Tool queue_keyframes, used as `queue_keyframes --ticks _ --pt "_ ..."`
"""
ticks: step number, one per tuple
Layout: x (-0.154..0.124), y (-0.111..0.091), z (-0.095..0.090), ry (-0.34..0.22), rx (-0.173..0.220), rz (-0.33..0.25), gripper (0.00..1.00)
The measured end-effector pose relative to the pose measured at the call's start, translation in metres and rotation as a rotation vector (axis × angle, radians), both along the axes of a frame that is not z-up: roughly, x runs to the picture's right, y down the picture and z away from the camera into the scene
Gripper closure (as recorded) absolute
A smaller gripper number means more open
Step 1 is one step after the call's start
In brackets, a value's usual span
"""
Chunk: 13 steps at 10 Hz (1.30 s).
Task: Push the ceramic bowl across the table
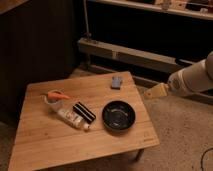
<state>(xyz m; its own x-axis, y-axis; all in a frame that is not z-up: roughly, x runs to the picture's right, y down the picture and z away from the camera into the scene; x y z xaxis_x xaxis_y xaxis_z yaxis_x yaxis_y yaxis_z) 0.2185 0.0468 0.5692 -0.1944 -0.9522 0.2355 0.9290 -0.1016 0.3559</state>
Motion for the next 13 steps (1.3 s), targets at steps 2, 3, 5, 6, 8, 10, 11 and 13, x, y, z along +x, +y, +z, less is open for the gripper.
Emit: queue_keyframes --ticks 2,3,5,6,8,10,11,13 --pt "0.004 0.042 0.022 0.032 -0.046 0.024 0.25" --pt "0.005 0.060 0.031 0.041 -0.066 0.029 0.25" --pt "0.009 0.091 0.044 0.069 -0.115 0.035 0.25" --pt "0.010 0.105 0.052 0.082 -0.147 0.040 0.25" --pt "0.004 0.113 0.064 0.106 -0.191 0.058 0.37" --pt "-0.019 0.109 0.077 0.131 -0.213 0.075 0.59" --pt "-0.032 0.107 0.083 0.140 -0.223 0.081 0.68" --pt "-0.060 0.108 0.094 0.151 -0.252 0.089 0.89"
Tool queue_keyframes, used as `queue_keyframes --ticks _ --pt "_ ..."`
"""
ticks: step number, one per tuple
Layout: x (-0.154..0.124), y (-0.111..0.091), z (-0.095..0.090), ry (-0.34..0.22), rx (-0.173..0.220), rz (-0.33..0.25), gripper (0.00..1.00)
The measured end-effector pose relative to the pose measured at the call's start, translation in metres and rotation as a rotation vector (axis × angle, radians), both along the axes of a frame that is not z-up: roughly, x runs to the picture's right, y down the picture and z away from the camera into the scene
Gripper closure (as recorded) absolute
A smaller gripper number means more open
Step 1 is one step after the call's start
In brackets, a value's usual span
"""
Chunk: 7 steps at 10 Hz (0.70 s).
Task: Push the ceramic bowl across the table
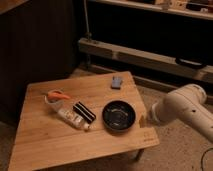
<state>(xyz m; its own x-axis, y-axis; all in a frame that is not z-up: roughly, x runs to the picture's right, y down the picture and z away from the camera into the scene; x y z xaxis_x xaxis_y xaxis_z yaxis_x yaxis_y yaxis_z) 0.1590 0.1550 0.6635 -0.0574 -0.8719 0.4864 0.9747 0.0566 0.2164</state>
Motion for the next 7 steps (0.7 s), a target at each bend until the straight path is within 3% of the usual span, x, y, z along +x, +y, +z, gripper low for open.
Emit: queue_keyframes --ticks 1,4,5,7 --pt "-0.005 0.003 0.006 0.014 -0.015 0.004 0.98" --pt "0.004 0.017 0.018 0.122 -0.085 0.057 1.00" --pt "0.004 0.020 0.019 0.178 -0.103 0.088 1.00" --pt "-0.007 0.026 0.020 0.279 -0.121 0.211 1.00"
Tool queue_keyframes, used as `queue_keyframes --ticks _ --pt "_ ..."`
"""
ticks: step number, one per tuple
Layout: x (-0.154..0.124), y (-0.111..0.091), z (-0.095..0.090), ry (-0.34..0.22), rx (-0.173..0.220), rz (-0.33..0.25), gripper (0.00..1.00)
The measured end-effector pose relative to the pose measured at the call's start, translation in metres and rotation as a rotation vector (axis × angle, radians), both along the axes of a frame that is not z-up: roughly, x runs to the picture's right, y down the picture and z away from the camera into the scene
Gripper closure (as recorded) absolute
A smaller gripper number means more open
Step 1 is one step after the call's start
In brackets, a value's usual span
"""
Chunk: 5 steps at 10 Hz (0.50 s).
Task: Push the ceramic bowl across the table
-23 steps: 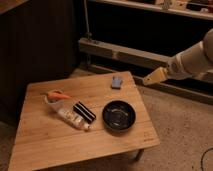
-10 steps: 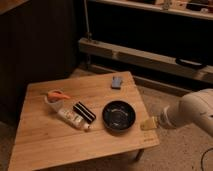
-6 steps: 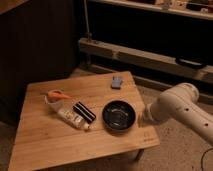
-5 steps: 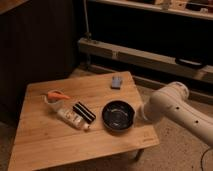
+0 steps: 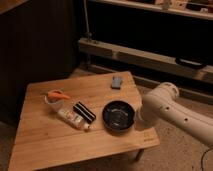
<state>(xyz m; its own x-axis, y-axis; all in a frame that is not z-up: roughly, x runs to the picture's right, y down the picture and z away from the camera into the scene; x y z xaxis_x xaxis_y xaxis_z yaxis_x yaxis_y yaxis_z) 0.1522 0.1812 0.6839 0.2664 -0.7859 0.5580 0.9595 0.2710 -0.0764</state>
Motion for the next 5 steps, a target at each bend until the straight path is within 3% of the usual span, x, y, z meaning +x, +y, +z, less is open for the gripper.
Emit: queue_keyframes --ticks 2,5 --pt "-0.030 -0.001 0.002 0.019 0.004 0.035 1.00" --pt "-0.084 0.013 0.005 0.045 0.007 0.032 1.00"
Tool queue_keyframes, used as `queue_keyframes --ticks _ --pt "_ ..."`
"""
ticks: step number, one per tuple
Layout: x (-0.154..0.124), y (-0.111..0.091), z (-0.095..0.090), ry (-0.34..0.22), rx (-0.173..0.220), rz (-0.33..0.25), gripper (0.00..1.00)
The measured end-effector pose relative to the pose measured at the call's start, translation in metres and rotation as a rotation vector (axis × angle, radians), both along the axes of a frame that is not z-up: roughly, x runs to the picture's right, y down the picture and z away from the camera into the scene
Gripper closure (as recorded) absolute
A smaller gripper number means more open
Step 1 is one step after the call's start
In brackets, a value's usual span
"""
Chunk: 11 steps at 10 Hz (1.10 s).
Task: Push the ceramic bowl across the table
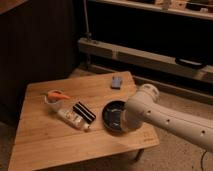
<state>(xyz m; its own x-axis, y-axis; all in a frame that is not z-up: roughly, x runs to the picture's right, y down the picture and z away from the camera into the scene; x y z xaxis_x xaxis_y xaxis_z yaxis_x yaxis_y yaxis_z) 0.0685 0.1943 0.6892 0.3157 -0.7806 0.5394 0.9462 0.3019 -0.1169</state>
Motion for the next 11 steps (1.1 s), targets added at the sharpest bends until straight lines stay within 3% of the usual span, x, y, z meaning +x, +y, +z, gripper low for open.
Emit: queue_keyframes --ticks 2,4,6,11 --pt "-0.001 0.006 0.003 0.049 -0.021 0.014 1.00" --pt "0.029 0.009 0.004 0.104 -0.040 0.050 0.99" --pt "0.053 0.013 0.006 0.120 -0.063 0.075 0.96" --pt "0.049 0.014 0.007 0.111 -0.062 0.074 0.96"
